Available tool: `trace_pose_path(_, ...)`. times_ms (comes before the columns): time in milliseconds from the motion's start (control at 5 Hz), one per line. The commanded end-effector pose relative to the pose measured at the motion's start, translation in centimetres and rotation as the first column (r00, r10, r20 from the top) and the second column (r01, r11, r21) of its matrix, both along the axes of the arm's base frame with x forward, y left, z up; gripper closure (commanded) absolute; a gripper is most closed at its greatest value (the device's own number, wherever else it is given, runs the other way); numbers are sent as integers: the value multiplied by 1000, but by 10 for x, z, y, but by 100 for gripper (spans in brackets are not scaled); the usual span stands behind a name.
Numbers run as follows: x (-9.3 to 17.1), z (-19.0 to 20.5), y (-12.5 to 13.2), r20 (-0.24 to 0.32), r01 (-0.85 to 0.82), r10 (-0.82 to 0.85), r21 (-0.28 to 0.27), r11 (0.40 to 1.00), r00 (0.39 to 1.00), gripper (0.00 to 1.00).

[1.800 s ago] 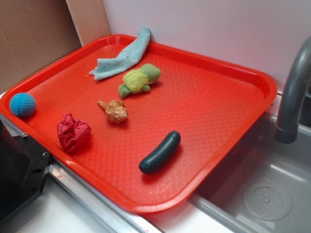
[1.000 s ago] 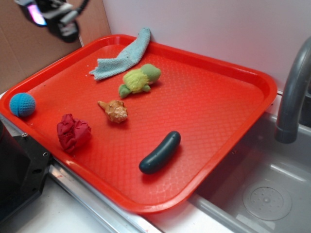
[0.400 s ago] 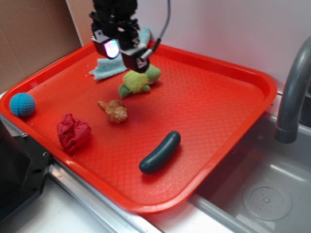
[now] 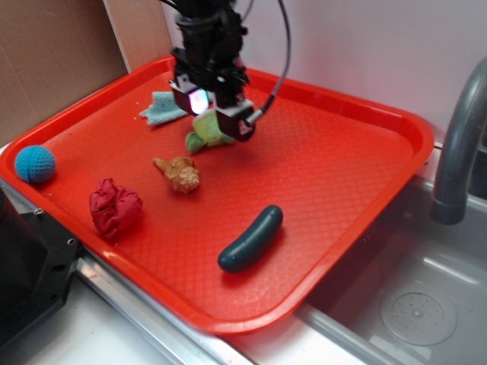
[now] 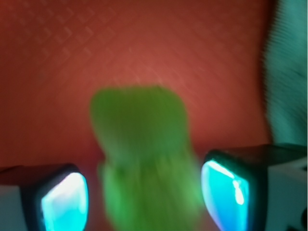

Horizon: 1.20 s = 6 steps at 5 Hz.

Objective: Grab the green animal.

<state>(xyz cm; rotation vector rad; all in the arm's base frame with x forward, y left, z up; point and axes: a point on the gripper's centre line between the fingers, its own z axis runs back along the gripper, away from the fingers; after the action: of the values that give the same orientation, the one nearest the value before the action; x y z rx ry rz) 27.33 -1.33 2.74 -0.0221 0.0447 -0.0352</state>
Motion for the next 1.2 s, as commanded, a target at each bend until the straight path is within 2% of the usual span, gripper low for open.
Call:
trace_pose_path(0, 10, -5, -6, 3, 10, -10, 15, 1000, 1000, 100)
trace_pose_path(200, -11, 37, -5, 93, 6, -9, 32, 999, 996, 100)
trace_pose_path(400, -45, 86, 6, 161, -64, 54, 59, 996, 985, 100)
trace_pose_path(600, -57, 135, 5, 177, -169, 161, 33, 985, 971, 100)
trace_pose_path(800, -68, 185, 0, 192, -170, 171, -21, 985, 966, 100)
trace_pose_path(1000, -70, 210, 3, 175, -195, 203, -65, 979, 963, 100)
